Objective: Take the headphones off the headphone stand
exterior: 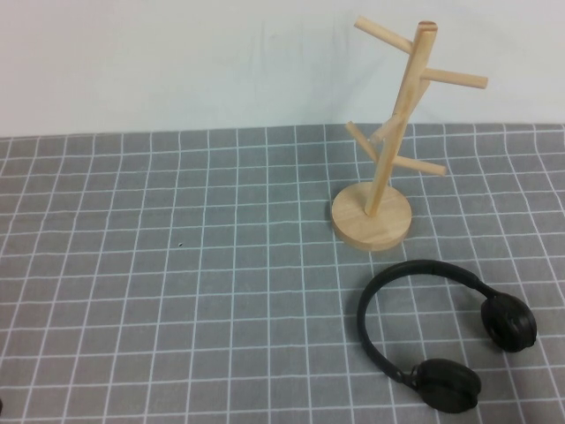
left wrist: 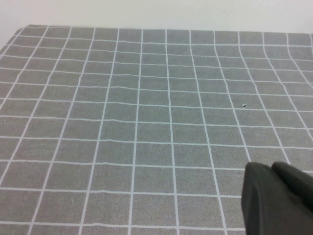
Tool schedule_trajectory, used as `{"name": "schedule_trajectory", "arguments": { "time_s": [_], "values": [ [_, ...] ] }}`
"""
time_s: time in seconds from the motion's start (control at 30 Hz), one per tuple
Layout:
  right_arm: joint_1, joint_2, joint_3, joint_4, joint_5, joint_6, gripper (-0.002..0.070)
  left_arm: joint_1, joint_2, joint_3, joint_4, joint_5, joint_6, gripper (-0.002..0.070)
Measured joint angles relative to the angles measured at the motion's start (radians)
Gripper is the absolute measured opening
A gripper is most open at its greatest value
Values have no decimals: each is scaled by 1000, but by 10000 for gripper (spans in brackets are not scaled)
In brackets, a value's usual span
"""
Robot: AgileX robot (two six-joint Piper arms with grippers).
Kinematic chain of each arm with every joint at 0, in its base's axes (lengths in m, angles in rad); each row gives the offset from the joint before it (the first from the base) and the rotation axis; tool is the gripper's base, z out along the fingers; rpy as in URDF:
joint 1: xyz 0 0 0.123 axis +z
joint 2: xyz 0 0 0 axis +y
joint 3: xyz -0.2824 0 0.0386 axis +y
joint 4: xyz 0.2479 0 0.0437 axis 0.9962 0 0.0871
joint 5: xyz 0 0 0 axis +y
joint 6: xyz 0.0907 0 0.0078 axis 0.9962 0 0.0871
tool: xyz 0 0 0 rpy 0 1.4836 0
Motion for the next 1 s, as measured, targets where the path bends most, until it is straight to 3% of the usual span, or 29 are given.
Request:
{"name": "schedule_trajectory", "arguments": {
  "time_s": [1.0],
  "values": [
    [-5, -30, 0, -6, -41, 0, -6, 0, 0, 0, 0, 0, 0, -4]
  ]
}}
